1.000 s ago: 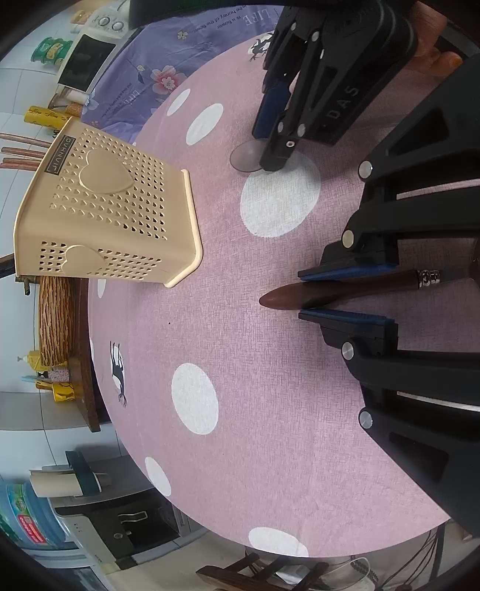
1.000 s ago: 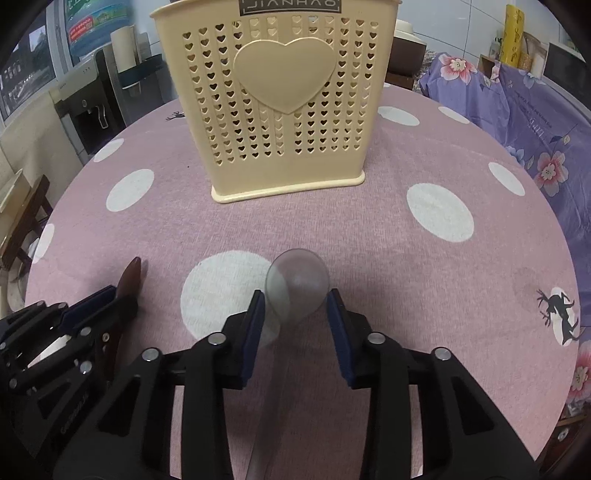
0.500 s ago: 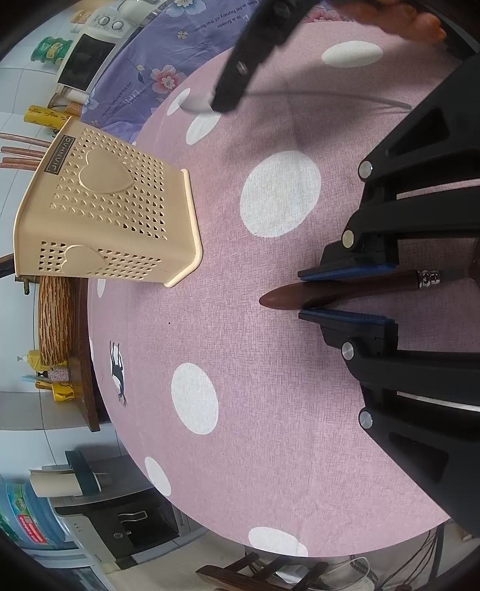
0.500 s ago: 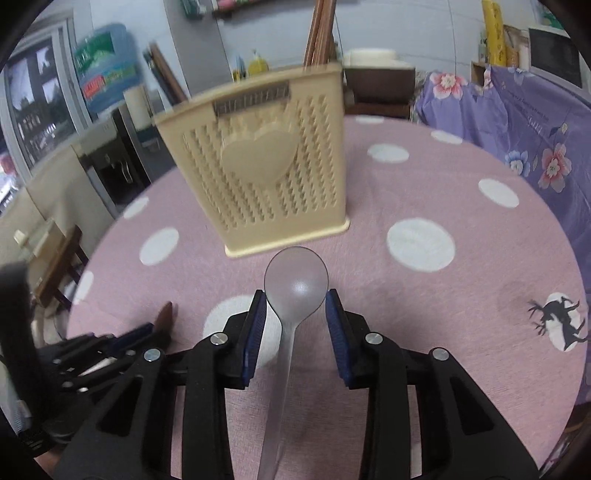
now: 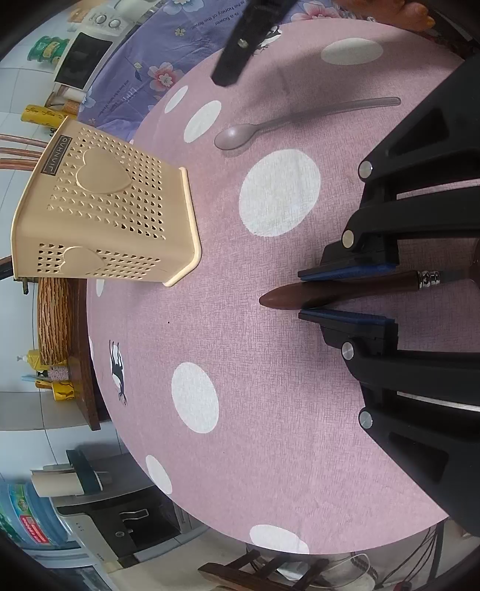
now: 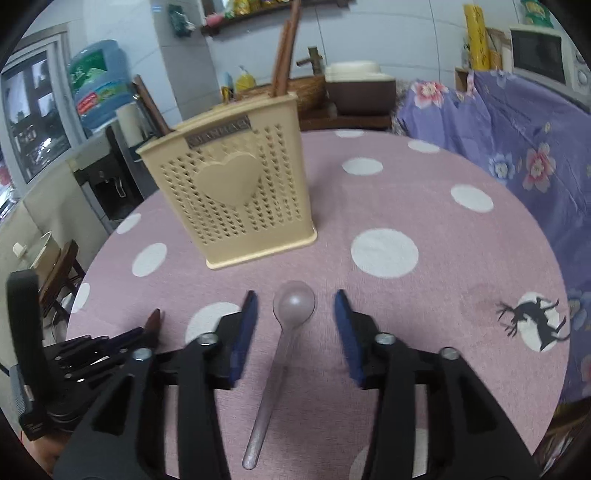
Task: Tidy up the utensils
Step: 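Grasp the wooden-handled spoon with the left tool while the right tool grasps the clear plastic spoon, then lift both spoons and carry them toward the cream holder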
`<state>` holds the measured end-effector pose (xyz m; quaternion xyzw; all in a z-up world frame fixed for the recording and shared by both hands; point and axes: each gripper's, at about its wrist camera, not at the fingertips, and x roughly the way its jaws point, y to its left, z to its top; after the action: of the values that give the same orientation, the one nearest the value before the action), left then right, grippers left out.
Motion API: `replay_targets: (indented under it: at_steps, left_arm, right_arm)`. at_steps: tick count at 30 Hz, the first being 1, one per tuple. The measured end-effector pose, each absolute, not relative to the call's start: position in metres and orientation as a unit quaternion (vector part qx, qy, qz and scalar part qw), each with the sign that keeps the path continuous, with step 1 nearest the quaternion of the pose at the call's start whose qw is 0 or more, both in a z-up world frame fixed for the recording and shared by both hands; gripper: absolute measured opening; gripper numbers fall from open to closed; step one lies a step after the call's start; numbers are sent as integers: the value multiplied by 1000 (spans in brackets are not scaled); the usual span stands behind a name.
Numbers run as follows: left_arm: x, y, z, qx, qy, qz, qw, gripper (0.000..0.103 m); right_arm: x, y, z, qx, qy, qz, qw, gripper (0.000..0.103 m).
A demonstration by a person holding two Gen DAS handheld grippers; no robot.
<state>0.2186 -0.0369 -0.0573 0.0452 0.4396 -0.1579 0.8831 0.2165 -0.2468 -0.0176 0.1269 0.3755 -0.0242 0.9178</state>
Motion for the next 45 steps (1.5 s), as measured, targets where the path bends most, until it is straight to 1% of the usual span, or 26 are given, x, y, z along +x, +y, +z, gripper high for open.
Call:
replay_targets:
  at_steps: [11,15,17,19,24,28,36,39,45]
  left_arm:
    - [218,-38,-58,45,438,-159,883,17]
    - [218,-37,-58,42,439,-162,883,17]
    - [218,-38,-57,43,439,-162,883,17]
    - [218,-38,-57,44,439,-162,883,17]
    - [218,-38,-57,44,438,-162,883,17]
    - [218,-38,-57,44,439,-162,883,17]
    - [218,-40,-57,43,439,-161,883,16]
    - [218,-40,-57,40,440,-161,882,16]
    - [219,-38,-57,37,441,-160,882,16]
  right_arm:
    - [256,-214,-56,80,443,-48,892,50]
    - [268,-211,-59,58,439,-67,894,49]
    - [273,-212,-59,56,439,-73,894,45]
    - [276,-214,-59,55,440,-77,893,37]
    - [277,-217,-57,68,440,-59,894,36]
    - [266,-222,-41,92,412,-29,906,36]
    - [211,-239,20,115,330,28,936,36]
    - [197,-245,32,121,318,32,940,36]
    - [184,-247,35,123,311,34,942,36]
